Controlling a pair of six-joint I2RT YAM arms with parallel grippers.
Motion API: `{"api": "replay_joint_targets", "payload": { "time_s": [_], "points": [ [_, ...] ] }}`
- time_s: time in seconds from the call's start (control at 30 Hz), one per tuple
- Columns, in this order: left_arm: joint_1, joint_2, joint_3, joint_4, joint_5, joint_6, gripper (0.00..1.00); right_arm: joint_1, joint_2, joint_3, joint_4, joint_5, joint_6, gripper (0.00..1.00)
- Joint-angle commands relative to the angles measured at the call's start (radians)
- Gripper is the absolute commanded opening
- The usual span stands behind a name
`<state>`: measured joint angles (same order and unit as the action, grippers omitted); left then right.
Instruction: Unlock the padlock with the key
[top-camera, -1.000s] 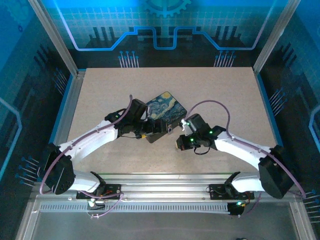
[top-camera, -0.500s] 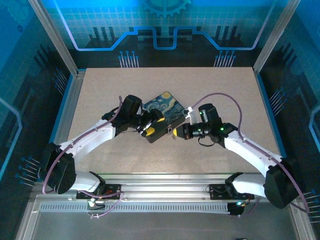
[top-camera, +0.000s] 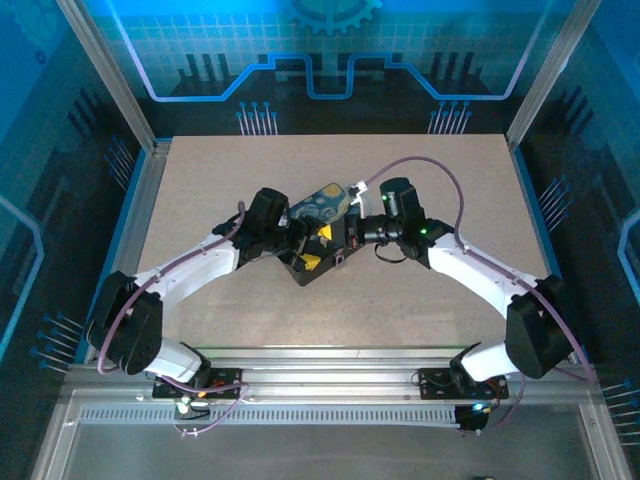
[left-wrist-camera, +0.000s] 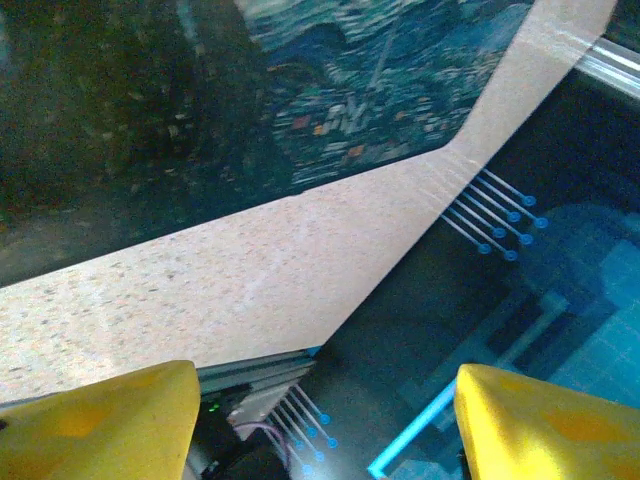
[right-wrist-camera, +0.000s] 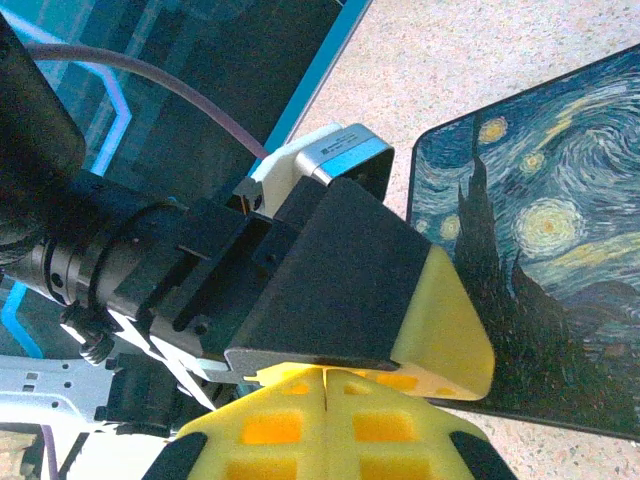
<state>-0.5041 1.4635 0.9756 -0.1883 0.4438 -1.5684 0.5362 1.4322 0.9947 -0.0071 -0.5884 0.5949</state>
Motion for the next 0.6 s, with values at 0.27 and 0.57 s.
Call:
{"api": "replay_joint_targets", "payload": {
  "time_s": [0.27, 0.57],
  "points": [
    [0.03, 0.007, 0.0, 0.089, 0.051, -0.067, 0.47, 0.02, 0.049, 0.054, 0.015, -0.023, -0.007, 0.0],
    [0.046, -0.002, -0.01, 0.093, 0.056, -0.053, 0.37, 0.024, 0.056, 0.056, 0.014, -0.023, -0.003, 0.0]
  ]
}}
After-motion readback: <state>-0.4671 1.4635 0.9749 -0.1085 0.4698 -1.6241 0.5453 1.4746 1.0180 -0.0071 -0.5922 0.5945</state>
